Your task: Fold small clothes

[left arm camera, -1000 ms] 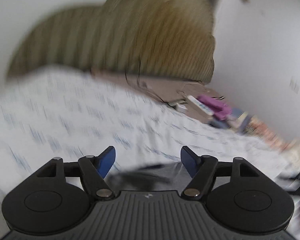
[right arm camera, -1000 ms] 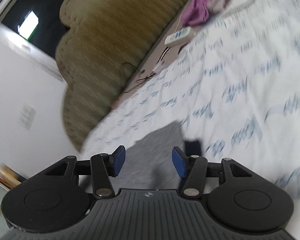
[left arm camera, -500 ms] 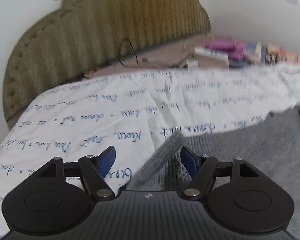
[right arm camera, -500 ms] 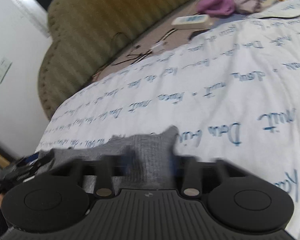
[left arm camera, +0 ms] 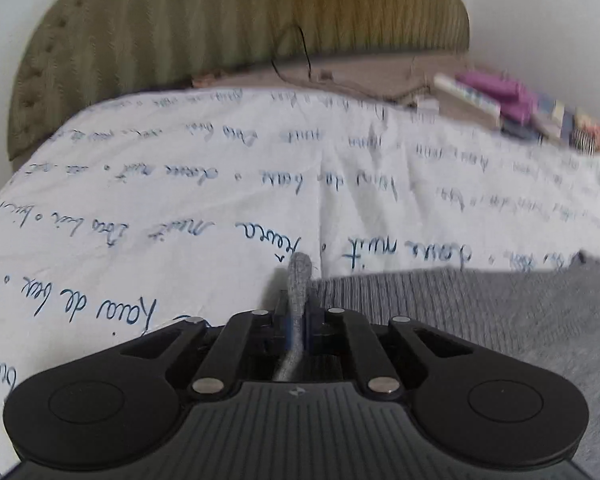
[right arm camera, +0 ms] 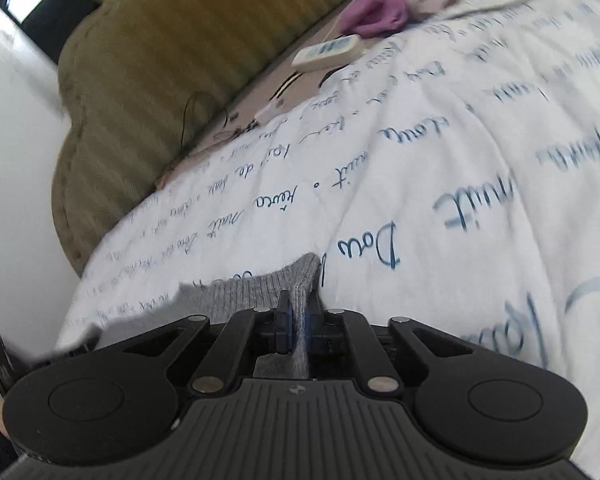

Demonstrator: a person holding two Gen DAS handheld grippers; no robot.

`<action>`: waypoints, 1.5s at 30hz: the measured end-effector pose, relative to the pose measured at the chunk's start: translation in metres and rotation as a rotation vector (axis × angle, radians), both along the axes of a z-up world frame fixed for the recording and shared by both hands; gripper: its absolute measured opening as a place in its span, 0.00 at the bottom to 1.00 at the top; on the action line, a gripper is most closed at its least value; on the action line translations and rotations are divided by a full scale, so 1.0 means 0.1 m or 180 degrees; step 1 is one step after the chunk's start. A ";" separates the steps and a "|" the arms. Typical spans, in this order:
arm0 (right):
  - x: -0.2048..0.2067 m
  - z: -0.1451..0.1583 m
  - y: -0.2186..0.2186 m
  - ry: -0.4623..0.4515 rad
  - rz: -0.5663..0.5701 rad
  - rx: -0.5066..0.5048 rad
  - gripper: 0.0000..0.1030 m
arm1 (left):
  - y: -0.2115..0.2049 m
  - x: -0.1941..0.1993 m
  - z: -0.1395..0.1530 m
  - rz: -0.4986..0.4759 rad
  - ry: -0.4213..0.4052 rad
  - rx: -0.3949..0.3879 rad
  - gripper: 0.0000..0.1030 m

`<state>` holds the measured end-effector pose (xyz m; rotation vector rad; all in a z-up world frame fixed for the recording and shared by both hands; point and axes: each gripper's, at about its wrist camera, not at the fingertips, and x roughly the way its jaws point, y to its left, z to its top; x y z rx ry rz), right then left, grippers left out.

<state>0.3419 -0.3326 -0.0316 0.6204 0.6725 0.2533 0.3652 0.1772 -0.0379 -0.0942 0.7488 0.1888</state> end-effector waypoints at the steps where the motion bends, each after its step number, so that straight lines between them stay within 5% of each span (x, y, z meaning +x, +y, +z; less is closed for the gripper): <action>1: -0.05 0.01 -0.02 -0.0027 -0.0070 0.0093 0.26 | 0.01 -0.04 0.04 0.0030 0.0010 -0.0050 0.22; 2: -0.09 0.04 -0.03 -0.0014 -0.0125 0.0132 0.44 | 0.03 -0.11 0.09 0.0072 0.0020 -0.0083 0.30; 4: -0.29 0.15 -0.08 -0.0113 -0.0164 0.0199 0.48 | 0.08 -0.35 0.25 0.0223 -0.0190 -0.0071 0.53; 7: -0.81 0.35 -0.15 -0.0302 -0.0094 0.0298 0.58 | 0.17 -1.06 0.48 0.0578 -0.0785 -0.0102 0.67; 10: -1.58 0.46 -0.19 -0.0473 -0.0037 0.0371 0.62 | 0.30 -2.03 0.46 0.1102 -0.1225 -0.0940 0.69; 13: -2.32 0.38 -0.20 -0.0444 -0.0169 0.0444 0.66 | 0.29 -2.78 0.24 0.1311 -0.1192 -0.1753 0.69; 19: -2.88 0.04 -0.09 -0.0017 -0.0278 0.1062 0.65 | -0.05 -3.18 -0.21 0.1303 -0.0830 -0.2535 0.69; 26: -2.42 0.03 0.37 0.0084 -0.0416 0.0935 0.75 | -0.15 -2.81 -0.26 0.1159 -0.0882 -0.2590 0.85; 30: -2.12 0.01 0.54 0.0051 -0.0546 0.1110 0.75 | -0.18 -2.62 -0.24 0.1189 -0.0878 -0.2316 0.86; 35: -1.95 -0.09 0.70 0.0055 -0.0719 0.1115 0.38 | -0.28 -2.51 -0.23 0.1245 -0.0831 -0.2012 0.84; 36: -1.93 -0.14 0.70 0.0093 -0.0732 0.1148 0.33 | -0.29 -2.51 -0.22 0.1272 -0.0839 -0.1993 0.77; 37: -1.93 -0.18 0.70 0.0086 -0.0776 0.1141 0.20 | -0.29 -2.52 -0.23 0.1347 -0.0863 -0.1957 0.49; 38: -1.94 -0.22 0.69 0.0098 -0.0807 0.1127 0.13 | -0.28 -2.52 -0.24 0.1438 -0.0813 -0.1920 0.32; 39: -1.95 -0.26 0.68 0.0093 -0.0817 0.1150 0.08 | -0.25 -2.50 -0.28 0.1554 -0.0710 -0.1946 0.24; 43: -2.01 -0.28 0.69 -0.0041 -0.0858 0.1106 0.05 | -0.20 -2.53 -0.31 0.1669 -0.0752 -0.2104 0.23; 45: -2.02 -0.28 0.70 -0.0103 -0.0911 0.1075 0.06 | -0.16 -2.53 -0.35 0.1691 -0.0727 -0.2220 0.06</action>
